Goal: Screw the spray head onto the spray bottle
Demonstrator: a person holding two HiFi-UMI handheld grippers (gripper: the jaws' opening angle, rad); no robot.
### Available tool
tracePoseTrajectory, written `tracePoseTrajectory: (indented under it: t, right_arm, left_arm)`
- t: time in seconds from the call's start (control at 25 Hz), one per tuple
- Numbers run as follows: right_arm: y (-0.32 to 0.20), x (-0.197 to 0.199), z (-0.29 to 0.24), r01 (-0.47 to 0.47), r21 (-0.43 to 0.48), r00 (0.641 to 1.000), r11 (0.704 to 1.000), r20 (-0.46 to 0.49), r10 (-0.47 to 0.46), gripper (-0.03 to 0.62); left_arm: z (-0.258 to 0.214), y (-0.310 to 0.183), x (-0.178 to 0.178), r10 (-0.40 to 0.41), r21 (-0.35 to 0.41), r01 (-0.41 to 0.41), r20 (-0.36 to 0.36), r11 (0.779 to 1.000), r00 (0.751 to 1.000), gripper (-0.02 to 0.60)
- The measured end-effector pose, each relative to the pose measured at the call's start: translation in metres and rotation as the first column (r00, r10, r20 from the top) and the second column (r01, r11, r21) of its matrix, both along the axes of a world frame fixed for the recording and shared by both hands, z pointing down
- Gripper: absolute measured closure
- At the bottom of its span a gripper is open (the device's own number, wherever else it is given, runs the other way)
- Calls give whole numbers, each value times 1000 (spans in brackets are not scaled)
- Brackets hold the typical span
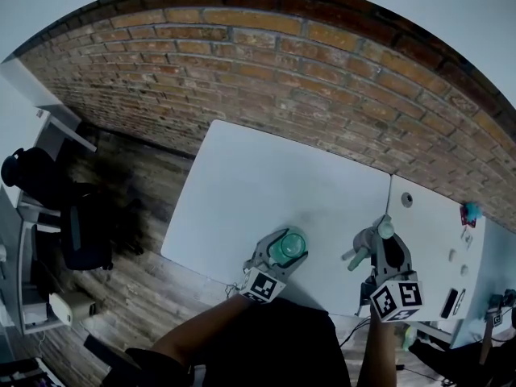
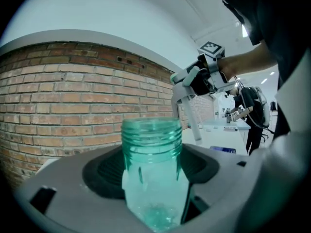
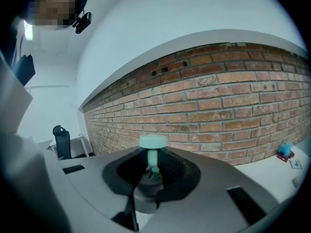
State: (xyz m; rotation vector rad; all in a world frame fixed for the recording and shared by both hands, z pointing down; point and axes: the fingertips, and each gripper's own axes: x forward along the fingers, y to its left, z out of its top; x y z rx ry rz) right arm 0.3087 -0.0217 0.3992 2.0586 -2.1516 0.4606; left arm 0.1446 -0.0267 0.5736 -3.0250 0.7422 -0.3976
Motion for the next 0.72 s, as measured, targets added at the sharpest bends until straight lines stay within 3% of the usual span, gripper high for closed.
tracePoseTrajectory:
  t: [0.2,0.36,0.56,0.72]
  right_arm:
    - [5,-8,-13,-11,27,1000,1000,2,11,528]
    - [10,-8,-16,-20,24,1000,1000,8,20,528]
    - [13,-12,-21,-16,21,1000,1000,18,16,526]
    - [13,-19,-30,-3,34,1000,999,19,2,526]
  left_arm:
    - [10,5,-3,29,21,-29,11,999,1000,258]
    - [-1,4,-2,18,-24,-18,1,1000,1000,258]
    - [-7,2,-1,30,7,-30,-21,1000,999,258]
    - [-6,3,0,47,-19,-47,-12,999,999,258]
